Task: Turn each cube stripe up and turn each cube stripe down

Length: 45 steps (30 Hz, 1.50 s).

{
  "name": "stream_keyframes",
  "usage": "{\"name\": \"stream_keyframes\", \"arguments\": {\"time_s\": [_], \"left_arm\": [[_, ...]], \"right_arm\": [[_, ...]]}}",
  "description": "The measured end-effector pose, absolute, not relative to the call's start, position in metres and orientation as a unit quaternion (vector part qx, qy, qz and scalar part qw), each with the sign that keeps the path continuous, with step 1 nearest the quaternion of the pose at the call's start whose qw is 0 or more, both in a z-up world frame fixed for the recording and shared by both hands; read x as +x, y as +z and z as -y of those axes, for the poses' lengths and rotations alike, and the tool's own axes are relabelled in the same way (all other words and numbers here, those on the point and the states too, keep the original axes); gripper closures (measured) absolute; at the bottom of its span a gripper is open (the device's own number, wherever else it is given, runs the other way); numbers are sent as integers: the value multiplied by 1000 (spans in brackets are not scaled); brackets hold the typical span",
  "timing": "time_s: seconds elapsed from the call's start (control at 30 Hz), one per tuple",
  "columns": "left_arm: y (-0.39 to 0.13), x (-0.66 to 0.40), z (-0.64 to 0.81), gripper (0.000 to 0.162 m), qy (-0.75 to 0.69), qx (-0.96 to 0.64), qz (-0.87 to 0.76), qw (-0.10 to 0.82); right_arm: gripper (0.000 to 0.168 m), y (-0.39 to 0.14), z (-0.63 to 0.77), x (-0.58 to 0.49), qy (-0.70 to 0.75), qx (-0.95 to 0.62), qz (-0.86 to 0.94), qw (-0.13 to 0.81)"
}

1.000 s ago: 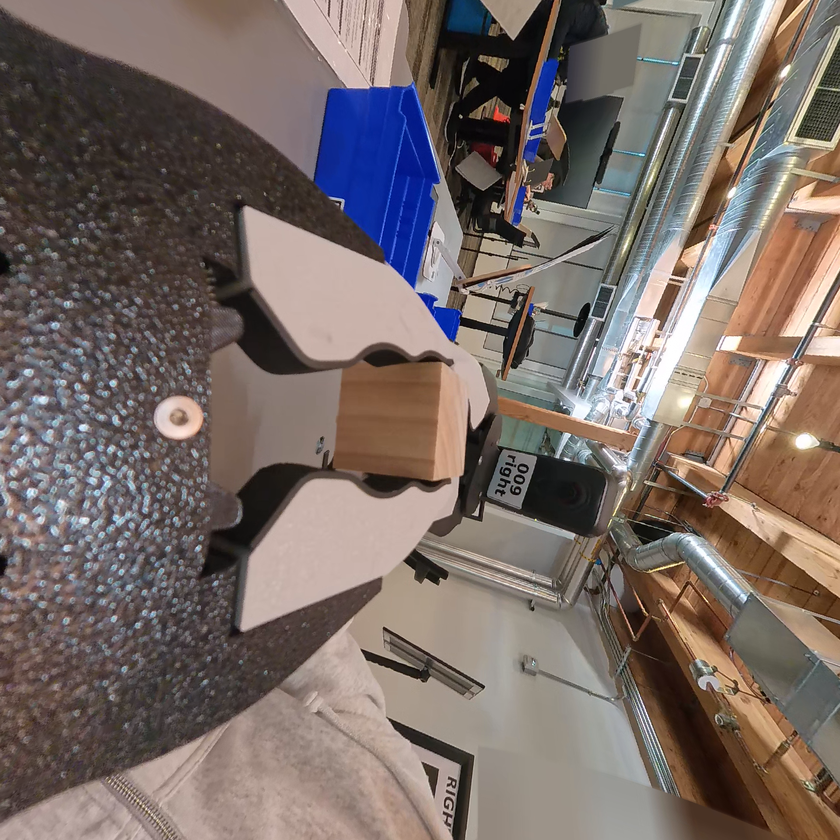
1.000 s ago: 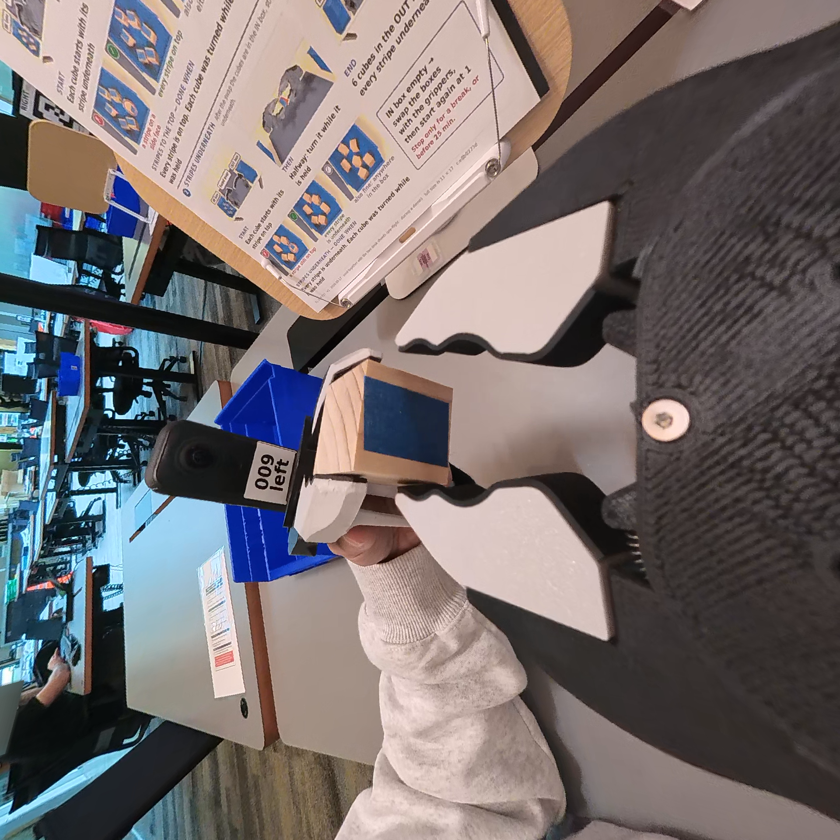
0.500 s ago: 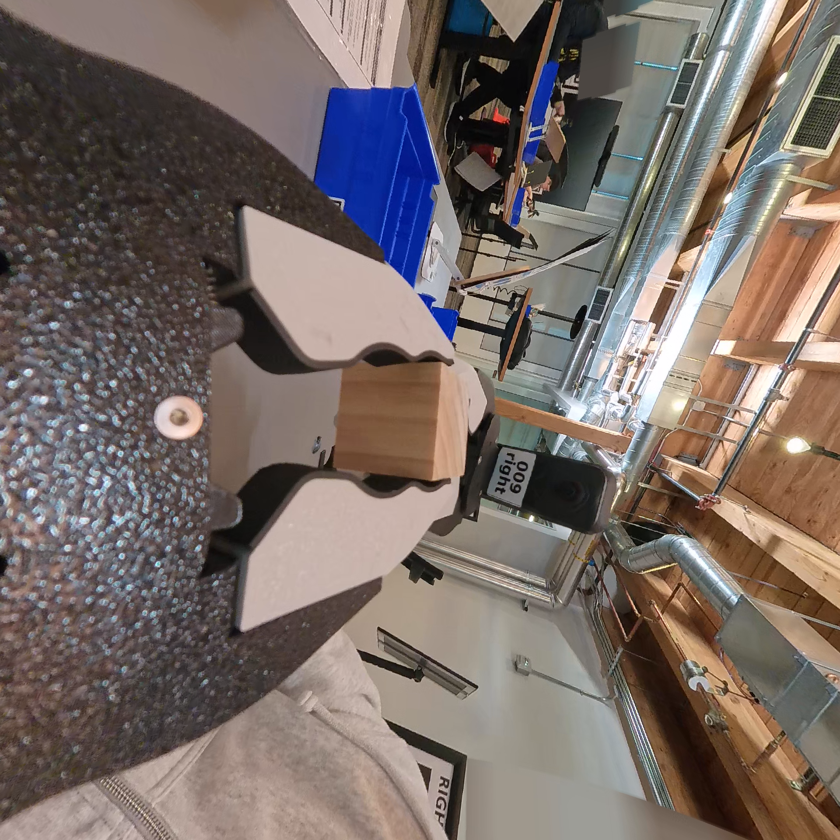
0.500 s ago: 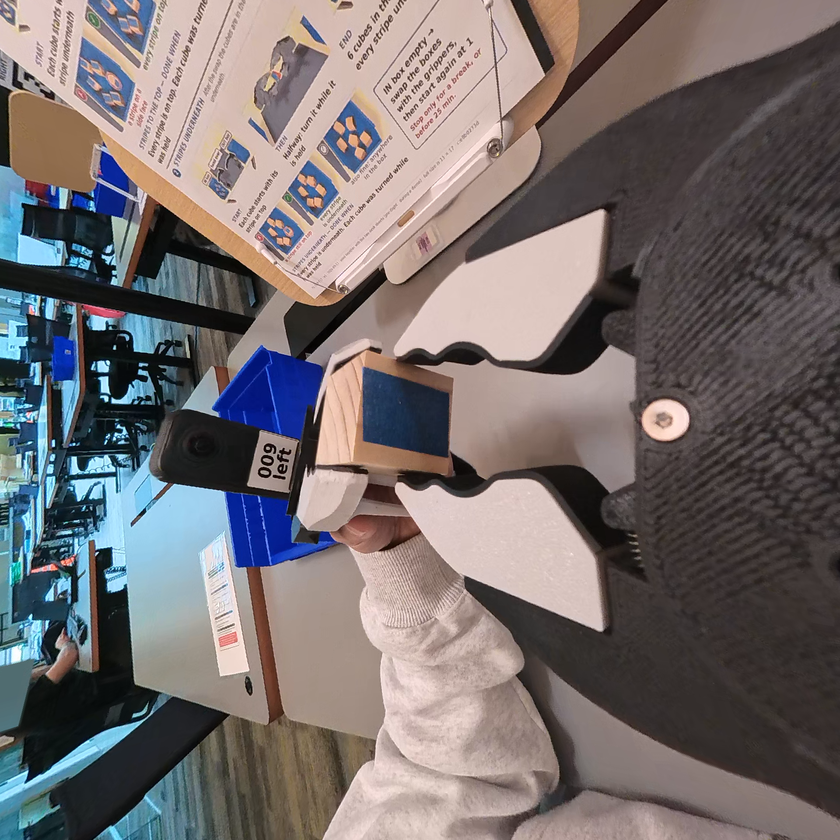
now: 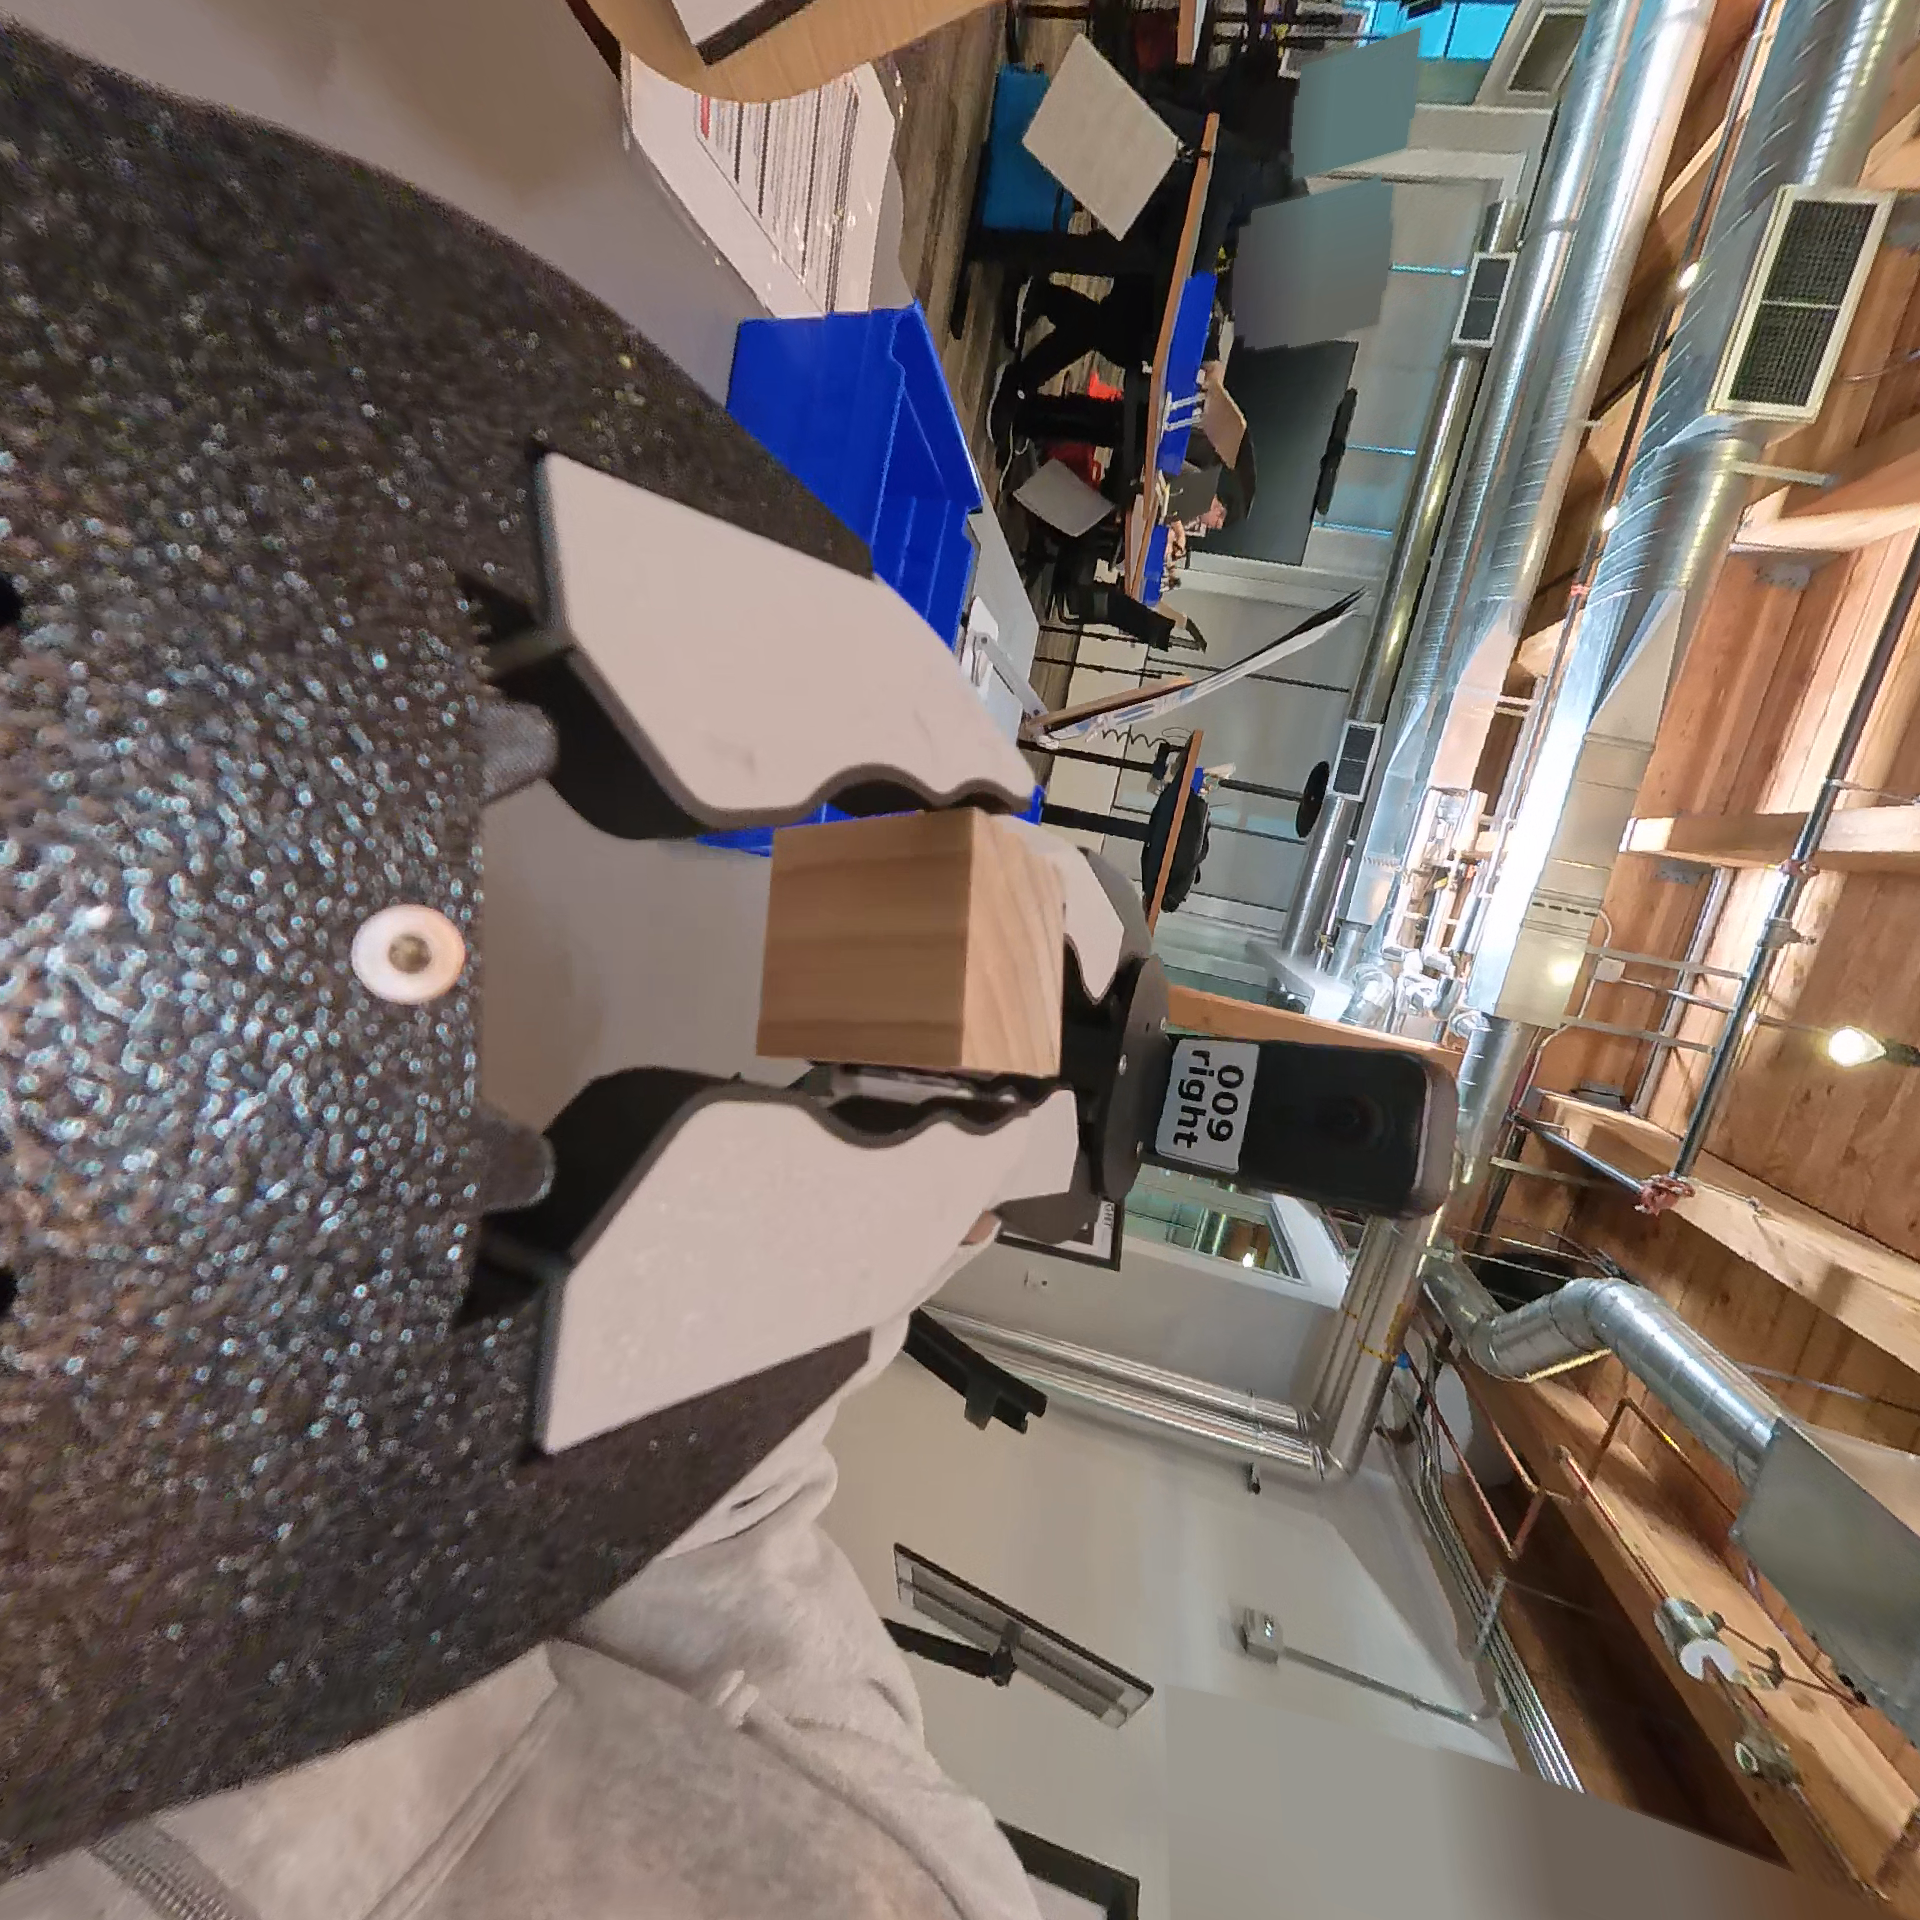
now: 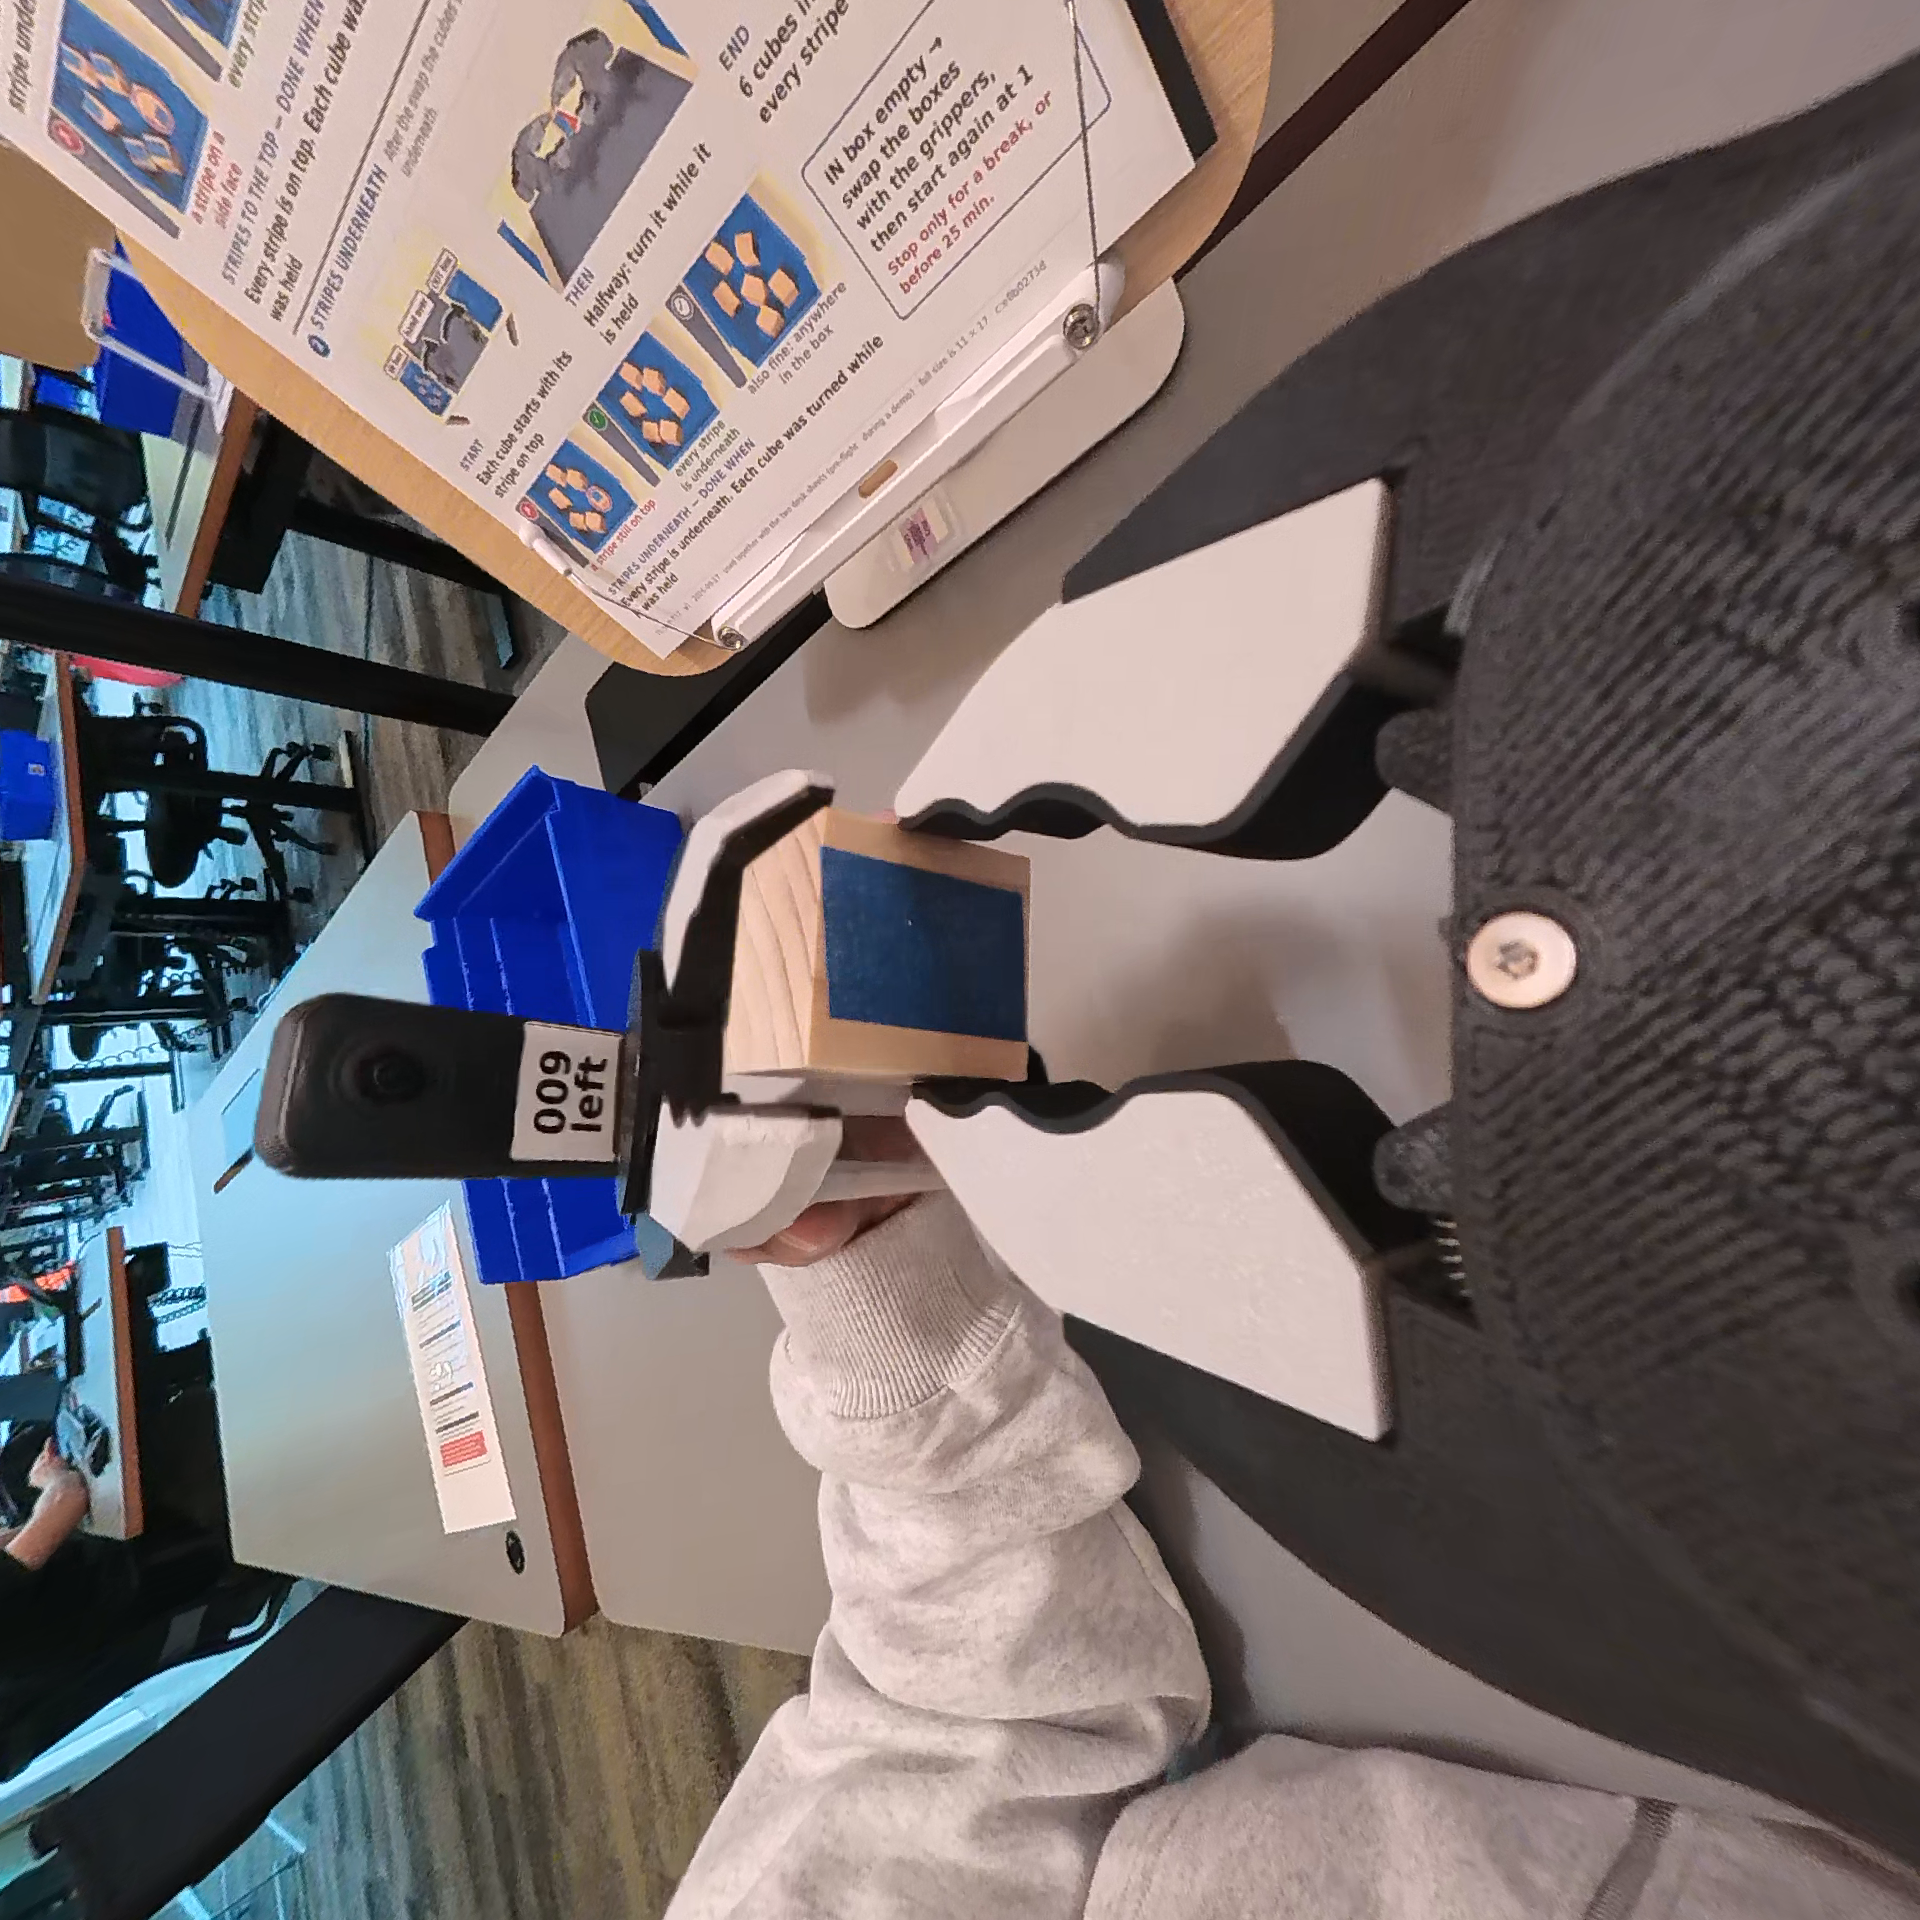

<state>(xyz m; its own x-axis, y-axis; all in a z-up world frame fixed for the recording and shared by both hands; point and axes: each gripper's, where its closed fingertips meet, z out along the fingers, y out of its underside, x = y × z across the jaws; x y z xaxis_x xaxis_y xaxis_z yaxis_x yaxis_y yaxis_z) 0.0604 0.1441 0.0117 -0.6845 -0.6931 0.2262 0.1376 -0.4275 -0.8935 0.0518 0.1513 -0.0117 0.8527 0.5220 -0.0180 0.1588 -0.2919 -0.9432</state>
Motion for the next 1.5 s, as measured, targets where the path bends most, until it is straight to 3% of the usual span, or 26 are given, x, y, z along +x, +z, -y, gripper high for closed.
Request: {"name": "stream_keyframes", "arguments": {"time_s": [0.13,0.27,0.73,1.1,1.5], "left_arm": [[7,66,-143,100,-777,-314,-475,268],[-4,75,-152,97,-748,-343,-483,298],[-85,108,-197,97,-593,-472,-548,355],[-110,111,-210,97,-586,-506,-542,328],[-116,111,-214,97,-593,-516,-534,313]], "right_arm": [[123,-19,-147,65,156,-802,214,536],[123,-30,-134,106,121,-839,192,494],[123,-104,13,326,-22,-973,1,229],[122,-184,48,350,-7,-999,-7,54],[122,-218,64,367,-13,-998,-15,-58]]}}
